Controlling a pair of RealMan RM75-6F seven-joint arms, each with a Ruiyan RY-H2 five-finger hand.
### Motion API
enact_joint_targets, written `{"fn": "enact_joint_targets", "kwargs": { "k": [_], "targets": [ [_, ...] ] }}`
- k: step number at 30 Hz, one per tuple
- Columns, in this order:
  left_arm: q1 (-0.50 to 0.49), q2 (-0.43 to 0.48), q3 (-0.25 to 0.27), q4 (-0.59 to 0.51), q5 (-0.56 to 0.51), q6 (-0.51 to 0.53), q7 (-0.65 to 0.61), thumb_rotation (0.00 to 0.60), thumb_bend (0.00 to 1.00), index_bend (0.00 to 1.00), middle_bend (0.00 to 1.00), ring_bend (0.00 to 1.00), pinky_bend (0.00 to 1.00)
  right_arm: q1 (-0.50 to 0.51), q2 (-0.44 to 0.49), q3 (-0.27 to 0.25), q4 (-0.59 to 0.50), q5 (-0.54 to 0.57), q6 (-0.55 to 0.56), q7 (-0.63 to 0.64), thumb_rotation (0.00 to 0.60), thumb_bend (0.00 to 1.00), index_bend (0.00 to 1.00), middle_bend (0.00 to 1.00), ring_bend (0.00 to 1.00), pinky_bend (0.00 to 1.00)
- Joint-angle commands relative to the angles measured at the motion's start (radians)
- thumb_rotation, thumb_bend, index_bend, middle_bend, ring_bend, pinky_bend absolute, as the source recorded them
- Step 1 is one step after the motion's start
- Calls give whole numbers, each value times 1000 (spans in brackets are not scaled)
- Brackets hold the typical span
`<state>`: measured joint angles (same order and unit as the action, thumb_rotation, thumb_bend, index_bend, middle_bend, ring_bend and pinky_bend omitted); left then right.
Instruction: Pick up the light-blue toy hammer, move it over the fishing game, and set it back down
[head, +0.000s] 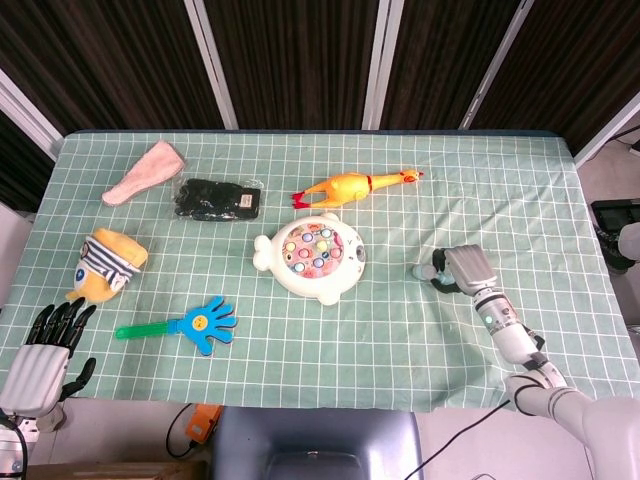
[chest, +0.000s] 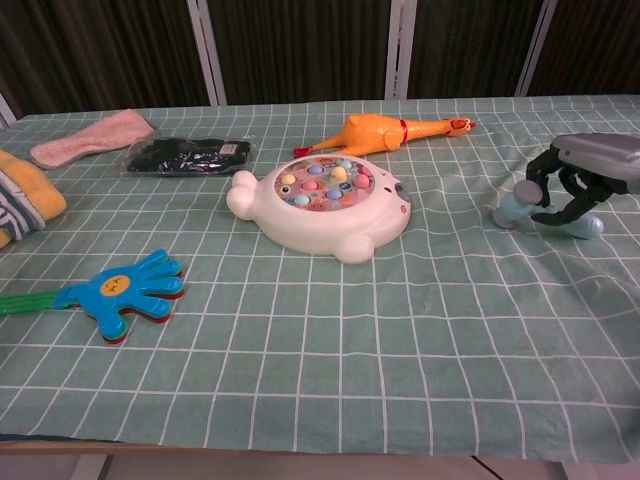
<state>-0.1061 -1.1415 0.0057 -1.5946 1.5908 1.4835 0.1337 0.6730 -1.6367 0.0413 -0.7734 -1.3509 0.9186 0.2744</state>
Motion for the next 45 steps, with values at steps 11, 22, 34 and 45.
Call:
{"fn": "enact_joint_targets", "kwargs": {
  "k": [11,22,34,45],
  "targets": [
    [-1,0,1,0,1,0,-1,600,388,0,0,0,34,-25,-7,11,26,-22,-10,27,600,454,1000,664,817,1000],
    [-3,-2,0,1,-4,-6,3,600,388,0,0,0,34,-32,-19,28,60,-32,-16,51,600,452,1000,664,817,1000],
    [-6,-4,0,0,-10,-13,9,600,390,0,0,0,34,-29,-31,41,95,-38,-41,72,600,420,946,664,793,1000],
    [-6,-3,0,-2,-12,-14,11,600,399,0,5,0,34,-31,-31,49,103,-40,-45,70,600,405,913,648,779,1000]
  ]
}}
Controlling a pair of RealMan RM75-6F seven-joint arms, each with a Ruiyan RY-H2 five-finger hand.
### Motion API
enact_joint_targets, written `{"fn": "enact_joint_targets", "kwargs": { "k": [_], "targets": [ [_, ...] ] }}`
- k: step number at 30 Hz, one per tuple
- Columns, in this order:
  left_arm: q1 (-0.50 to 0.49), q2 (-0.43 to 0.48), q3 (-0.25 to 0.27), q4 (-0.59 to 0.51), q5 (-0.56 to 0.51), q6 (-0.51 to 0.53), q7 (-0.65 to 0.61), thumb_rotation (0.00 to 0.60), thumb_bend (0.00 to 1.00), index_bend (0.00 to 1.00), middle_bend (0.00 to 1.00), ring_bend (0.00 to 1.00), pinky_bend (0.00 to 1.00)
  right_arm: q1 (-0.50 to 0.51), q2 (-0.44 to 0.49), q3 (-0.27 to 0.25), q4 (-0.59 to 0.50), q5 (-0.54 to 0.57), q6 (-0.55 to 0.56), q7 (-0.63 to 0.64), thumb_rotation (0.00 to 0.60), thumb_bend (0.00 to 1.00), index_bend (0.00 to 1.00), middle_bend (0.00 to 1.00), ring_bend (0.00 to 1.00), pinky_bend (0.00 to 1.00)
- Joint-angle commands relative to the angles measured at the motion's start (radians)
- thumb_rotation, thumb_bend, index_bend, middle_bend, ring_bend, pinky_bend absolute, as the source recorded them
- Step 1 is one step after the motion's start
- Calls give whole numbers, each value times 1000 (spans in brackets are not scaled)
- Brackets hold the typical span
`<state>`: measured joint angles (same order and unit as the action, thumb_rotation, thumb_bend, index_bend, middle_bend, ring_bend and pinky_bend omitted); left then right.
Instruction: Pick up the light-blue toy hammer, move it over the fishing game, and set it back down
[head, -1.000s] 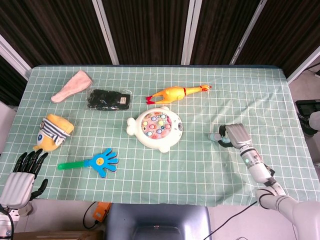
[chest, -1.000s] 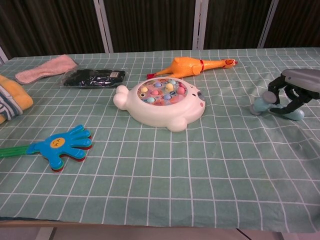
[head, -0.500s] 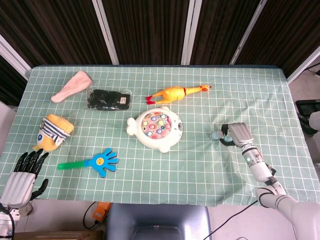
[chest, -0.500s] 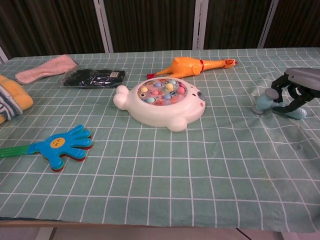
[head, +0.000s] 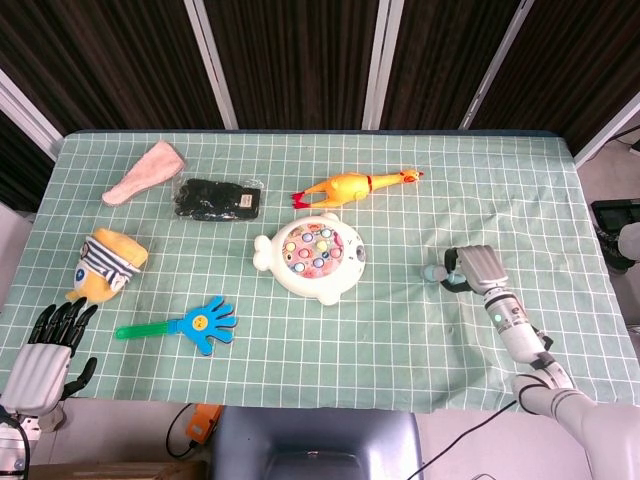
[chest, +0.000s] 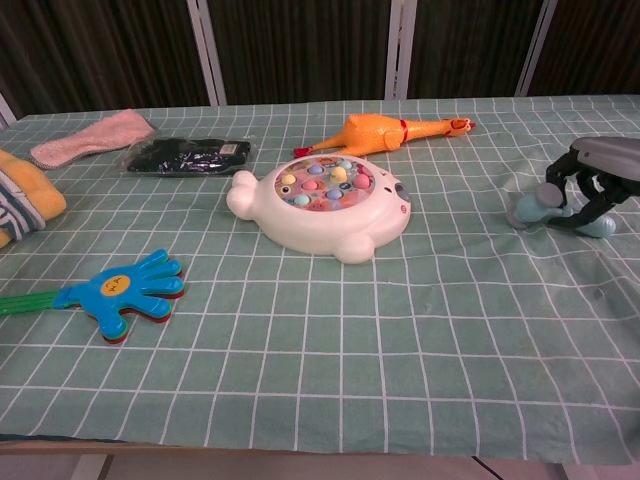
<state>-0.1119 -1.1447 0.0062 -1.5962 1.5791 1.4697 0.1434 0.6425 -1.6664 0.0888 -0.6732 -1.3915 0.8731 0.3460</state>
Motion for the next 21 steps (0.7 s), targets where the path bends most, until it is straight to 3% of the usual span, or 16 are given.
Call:
{"fn": "enact_joint_targets", "kwargs": {
  "k": [1,11,21],
  "targets": [
    [0,0,0,-1,-1,-1,2,600,407,0,10,0,33,0,-3,3,4,1,-2,-2,600,405,911,647,778,1000],
    [-1,-2,1,-2,-3,-4,7,600,410,0,18,0,34,2,-5,13,20,5,-19,6,600,395,885,628,768,1000],
    [-2,-5,1,-1,-4,-6,13,600,411,0,23,0,34,5,-10,24,36,9,-27,16,600,321,850,605,754,1000]
  ]
}}
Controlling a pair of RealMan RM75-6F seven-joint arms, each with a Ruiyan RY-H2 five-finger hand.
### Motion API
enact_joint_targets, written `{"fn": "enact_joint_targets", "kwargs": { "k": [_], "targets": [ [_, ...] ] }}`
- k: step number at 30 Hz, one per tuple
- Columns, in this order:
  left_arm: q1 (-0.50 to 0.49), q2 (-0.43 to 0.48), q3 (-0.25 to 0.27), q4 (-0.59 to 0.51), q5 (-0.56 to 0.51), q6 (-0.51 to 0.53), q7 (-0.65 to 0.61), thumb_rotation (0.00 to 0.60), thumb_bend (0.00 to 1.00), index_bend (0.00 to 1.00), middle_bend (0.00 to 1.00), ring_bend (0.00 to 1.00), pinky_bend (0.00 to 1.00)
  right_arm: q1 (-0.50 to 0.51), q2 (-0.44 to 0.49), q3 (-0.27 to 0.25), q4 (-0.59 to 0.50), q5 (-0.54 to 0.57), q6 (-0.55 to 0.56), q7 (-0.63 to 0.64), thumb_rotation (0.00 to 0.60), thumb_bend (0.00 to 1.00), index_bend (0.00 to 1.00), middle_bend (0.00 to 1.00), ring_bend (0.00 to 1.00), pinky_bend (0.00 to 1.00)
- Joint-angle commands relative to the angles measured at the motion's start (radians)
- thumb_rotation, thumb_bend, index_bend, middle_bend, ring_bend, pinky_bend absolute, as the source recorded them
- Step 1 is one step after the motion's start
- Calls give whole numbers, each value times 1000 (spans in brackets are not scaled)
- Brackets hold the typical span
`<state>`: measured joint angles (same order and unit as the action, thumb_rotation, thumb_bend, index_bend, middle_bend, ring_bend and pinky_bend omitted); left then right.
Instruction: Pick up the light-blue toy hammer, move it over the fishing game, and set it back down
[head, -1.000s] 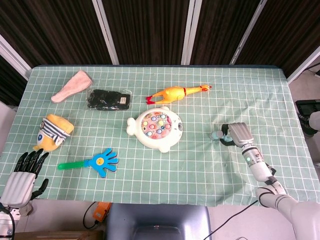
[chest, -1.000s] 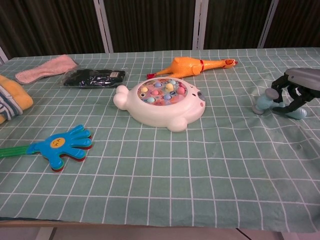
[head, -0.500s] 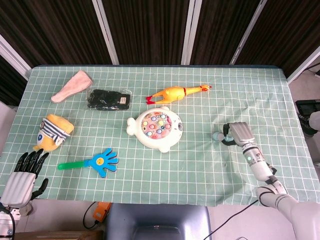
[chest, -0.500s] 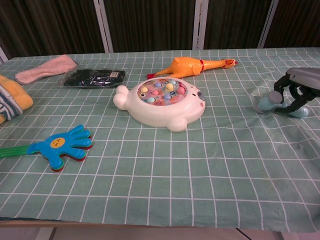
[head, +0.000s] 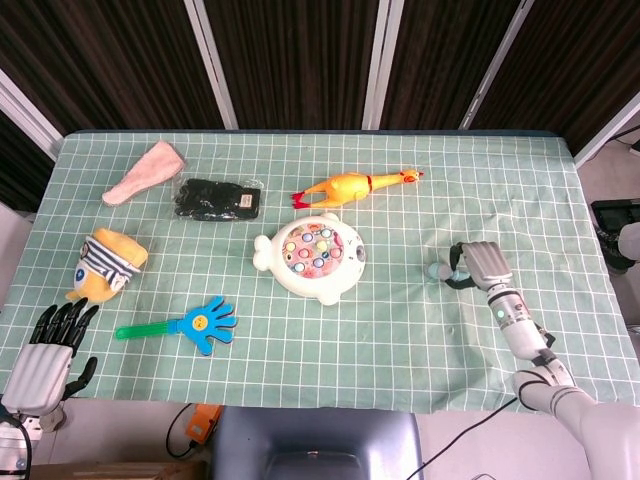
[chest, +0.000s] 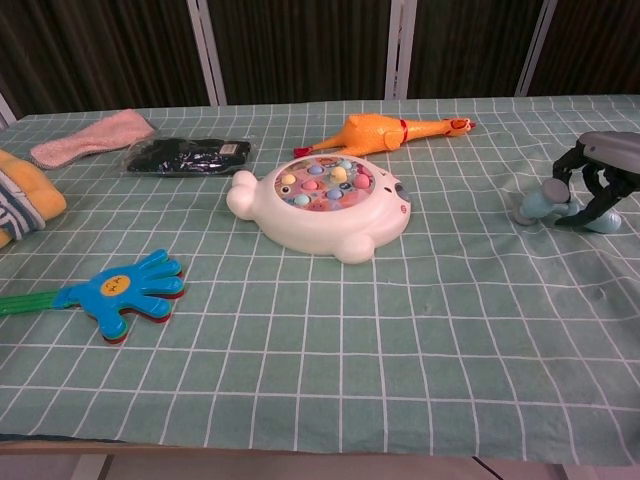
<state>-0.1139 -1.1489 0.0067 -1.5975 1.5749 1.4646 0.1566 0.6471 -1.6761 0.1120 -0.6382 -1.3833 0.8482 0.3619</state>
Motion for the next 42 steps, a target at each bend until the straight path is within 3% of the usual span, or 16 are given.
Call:
{"fn": "enact_joint_targets", "kwargs": {
  "k": [1,42],
  "targets": [
    [-1,-1,0,0,-1,-2,0,600,411,0,23,0,34,1,0,1,3,1,-4,1,600,320,846,602,754,1000],
    [-5,-6,0,4,-13,-13,9,600,411,0,37,0,34,36,-24,51,67,31,-62,75,600,306,800,572,734,1000]
  ]
}}
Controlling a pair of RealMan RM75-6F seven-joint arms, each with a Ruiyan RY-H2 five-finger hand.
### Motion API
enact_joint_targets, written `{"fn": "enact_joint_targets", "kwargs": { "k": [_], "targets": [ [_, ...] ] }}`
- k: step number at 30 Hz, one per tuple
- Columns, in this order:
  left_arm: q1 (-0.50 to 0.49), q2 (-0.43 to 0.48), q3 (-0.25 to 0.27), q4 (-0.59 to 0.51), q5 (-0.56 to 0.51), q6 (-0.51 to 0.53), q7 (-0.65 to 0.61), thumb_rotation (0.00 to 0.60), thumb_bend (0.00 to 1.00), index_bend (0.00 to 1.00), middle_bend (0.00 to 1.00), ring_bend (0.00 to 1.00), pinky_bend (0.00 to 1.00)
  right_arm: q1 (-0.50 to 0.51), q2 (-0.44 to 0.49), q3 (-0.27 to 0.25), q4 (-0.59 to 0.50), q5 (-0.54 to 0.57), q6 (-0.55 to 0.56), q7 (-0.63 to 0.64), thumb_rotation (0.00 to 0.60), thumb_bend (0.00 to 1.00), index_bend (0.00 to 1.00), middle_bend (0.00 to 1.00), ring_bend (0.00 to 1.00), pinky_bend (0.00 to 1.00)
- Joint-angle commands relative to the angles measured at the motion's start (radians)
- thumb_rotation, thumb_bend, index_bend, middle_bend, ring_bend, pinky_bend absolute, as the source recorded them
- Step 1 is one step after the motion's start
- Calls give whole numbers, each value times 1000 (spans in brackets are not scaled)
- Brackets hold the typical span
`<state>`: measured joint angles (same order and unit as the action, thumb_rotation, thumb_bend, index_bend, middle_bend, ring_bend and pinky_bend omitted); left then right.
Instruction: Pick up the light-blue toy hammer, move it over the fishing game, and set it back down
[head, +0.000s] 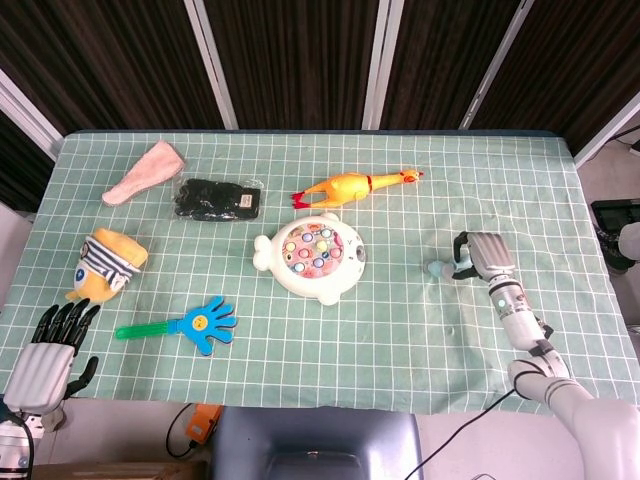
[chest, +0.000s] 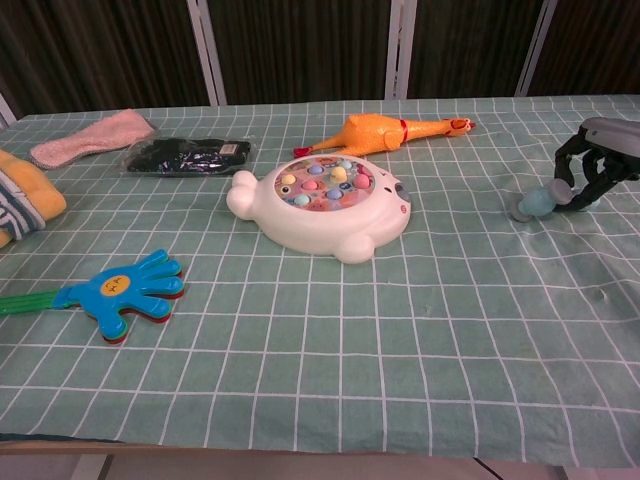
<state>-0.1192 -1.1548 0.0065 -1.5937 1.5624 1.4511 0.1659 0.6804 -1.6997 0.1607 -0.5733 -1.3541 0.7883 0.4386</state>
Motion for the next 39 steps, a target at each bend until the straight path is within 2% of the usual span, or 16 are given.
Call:
{"fn": "enact_joint_targets", "kwargs": {
  "k": [1,21,27,30,32,34,37,38,39],
  "targets": [
    [0,0,-1,0,-1,0,0,600,412,0,38,0,34,4,-1,4,3,3,-5,-3,600,307,800,572,734,1000],
    [0,1,0,1,-2,2,-5,600,413,0,38,0,34,19,-4,22,15,23,-22,-27,600,306,799,572,734,1000],
    [2,2,2,-1,4,7,-5,600,413,0,38,0,34,5,24,21,-15,21,-4,-28,600,306,793,569,733,1000],
    [4,3,2,-2,6,11,-6,600,413,0,38,0,34,-9,64,7,-63,6,11,-35,600,306,748,535,702,999],
    [6,5,1,-2,5,16,-9,600,413,0,38,0,34,-34,119,-5,-136,-11,58,-58,600,306,674,475,642,960],
    [7,6,-1,-2,6,20,-12,600,412,0,38,0,34,-68,200,-21,-251,-24,96,-98,600,305,531,358,508,829],
    [10,8,-4,0,3,26,-17,600,413,0,37,0,33,-154,425,-58,-592,-4,142,-266,600,303,215,99,205,550],
    [11,8,-7,1,2,30,-18,600,413,0,37,0,33,-201,518,-68,-752,19,194,-365,600,300,142,37,132,483],
    [12,8,-8,1,1,35,-19,600,412,0,36,0,33,-241,574,-75,-864,31,255,-439,600,299,109,6,92,444]
  ]
}}
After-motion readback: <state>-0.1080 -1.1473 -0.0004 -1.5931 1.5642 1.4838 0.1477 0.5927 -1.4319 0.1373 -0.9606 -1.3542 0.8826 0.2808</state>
